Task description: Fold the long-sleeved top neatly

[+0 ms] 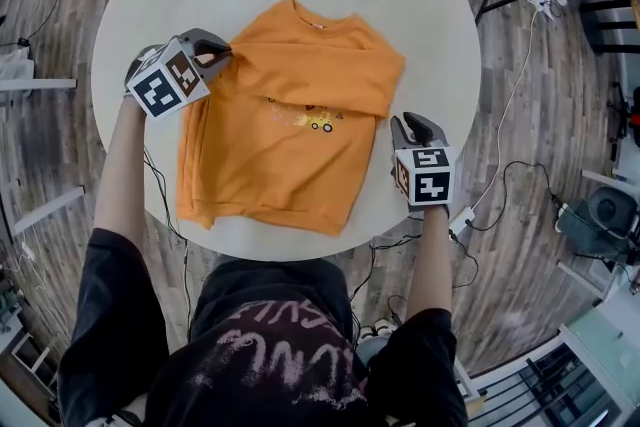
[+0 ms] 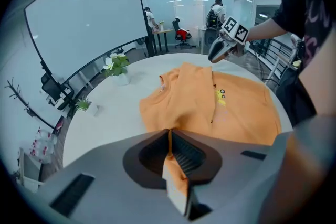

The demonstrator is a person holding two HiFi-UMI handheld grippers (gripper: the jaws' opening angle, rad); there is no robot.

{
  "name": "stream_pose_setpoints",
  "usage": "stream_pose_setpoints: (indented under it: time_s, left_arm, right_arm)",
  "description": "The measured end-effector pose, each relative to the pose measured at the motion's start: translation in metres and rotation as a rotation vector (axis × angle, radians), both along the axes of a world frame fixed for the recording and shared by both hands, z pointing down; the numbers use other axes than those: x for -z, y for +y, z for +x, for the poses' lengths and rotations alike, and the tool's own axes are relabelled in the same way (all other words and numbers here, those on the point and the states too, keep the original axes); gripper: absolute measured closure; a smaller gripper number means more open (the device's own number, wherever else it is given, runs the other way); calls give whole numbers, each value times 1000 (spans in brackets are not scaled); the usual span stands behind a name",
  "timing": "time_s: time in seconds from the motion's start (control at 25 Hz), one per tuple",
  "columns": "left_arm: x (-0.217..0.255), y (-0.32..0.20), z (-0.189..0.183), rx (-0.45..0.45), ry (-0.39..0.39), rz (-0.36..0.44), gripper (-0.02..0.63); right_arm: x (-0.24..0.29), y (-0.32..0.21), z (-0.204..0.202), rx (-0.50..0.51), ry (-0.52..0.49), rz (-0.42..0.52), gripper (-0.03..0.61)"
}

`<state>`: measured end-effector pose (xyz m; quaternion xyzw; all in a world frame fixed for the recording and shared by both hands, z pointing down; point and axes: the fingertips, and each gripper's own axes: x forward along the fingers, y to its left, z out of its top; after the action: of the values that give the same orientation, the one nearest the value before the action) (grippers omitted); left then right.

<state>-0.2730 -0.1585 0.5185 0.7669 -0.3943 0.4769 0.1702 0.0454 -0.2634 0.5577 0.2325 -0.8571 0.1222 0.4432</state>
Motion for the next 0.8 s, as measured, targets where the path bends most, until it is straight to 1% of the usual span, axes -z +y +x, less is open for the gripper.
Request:
stream_pose_setpoints:
  time_s: [0.16, 0.28, 0.4, 0.56, 0.68, 0.8]
  left_arm:
    - [-13, -14, -27, 64, -72, 17, 580]
    - [-26, -16, -41, 117, -121, 43, 546]
    - [-29, -11, -46, 161, -107, 56, 512]
    - [-17, 6, -48, 188, -92, 67, 495]
    - [-5, 28, -52, 214, -77, 91, 491]
    - [-1, 60, -57, 240, -62, 95, 486]
  right_arm:
    - [-3, 2, 2, 7, 4, -10, 492]
    - [-7, 6, 4, 6, 2, -27, 489]
    - [-13, 14, 5, -4, -11, -56, 488]
    - [-17, 37, 5, -18, -29, -100, 486]
    - [-18, 60, 7, -32, -32, -121, 483]
    - [-15, 85, 6, -34, -29, -118, 482]
